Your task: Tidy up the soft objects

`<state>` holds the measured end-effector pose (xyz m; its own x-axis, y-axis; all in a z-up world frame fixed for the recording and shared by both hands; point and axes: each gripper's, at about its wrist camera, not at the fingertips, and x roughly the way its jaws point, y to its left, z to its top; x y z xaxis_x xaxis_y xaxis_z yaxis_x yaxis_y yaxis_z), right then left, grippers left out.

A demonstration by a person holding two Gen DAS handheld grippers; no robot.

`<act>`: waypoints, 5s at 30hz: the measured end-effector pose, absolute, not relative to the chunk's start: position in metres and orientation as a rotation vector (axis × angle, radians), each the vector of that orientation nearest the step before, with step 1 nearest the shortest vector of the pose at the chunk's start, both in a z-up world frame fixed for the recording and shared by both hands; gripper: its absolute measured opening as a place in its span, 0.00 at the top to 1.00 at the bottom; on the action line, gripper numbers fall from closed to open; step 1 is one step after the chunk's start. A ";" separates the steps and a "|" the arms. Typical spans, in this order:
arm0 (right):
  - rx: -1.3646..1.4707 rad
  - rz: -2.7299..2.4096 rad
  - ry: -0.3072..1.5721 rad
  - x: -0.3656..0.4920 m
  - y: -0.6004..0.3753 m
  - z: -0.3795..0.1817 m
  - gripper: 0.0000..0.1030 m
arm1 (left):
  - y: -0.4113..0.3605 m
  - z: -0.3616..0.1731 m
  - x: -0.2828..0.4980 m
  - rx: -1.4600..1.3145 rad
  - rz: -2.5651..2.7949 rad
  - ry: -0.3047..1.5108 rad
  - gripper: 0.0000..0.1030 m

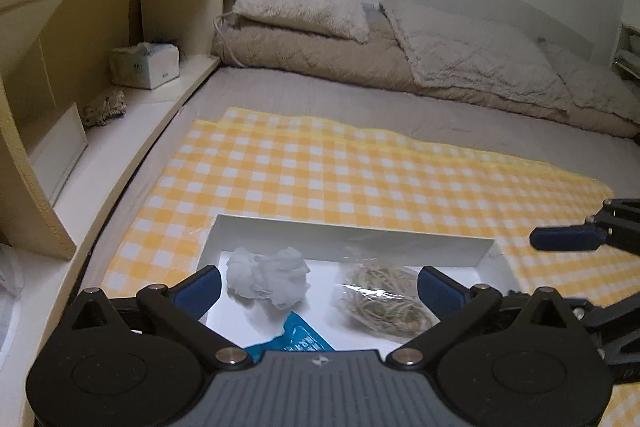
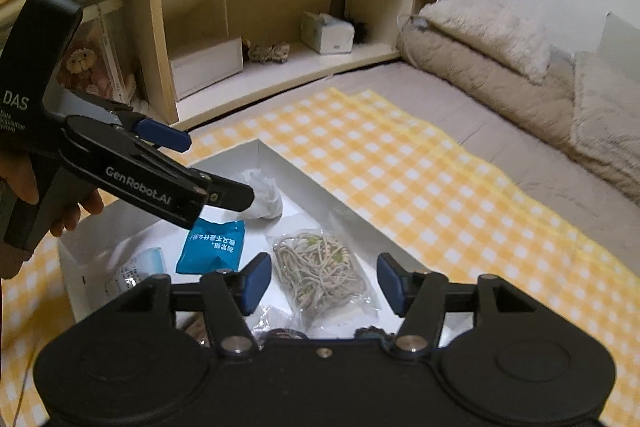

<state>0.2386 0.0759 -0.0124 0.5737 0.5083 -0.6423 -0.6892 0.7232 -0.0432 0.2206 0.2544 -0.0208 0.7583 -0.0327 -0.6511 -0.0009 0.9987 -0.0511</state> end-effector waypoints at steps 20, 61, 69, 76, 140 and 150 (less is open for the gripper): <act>-0.184 0.582 0.528 0.156 -0.006 0.068 0.10 | 0.182 0.068 0.093 0.157 0.087 0.541 0.00; -0.043 0.316 0.401 0.011 -0.075 0.033 0.00 | 0.141 0.033 -0.023 0.047 0.092 0.498 0.00; -0.037 0.310 0.403 0.009 -0.076 0.032 0.00 | 0.138 0.032 -0.024 0.045 0.072 0.508 0.00; -0.039 0.309 0.409 0.009 -0.076 0.031 0.00 | 0.137 0.032 -0.024 0.045 0.070 0.507 0.00; -0.042 0.324 0.419 0.009 -0.075 0.029 0.00 | 0.136 0.031 -0.026 0.051 0.072 0.511 0.00; -0.041 0.324 0.420 0.009 -0.074 0.028 0.00 | 0.136 0.031 -0.025 0.051 0.073 0.511 0.00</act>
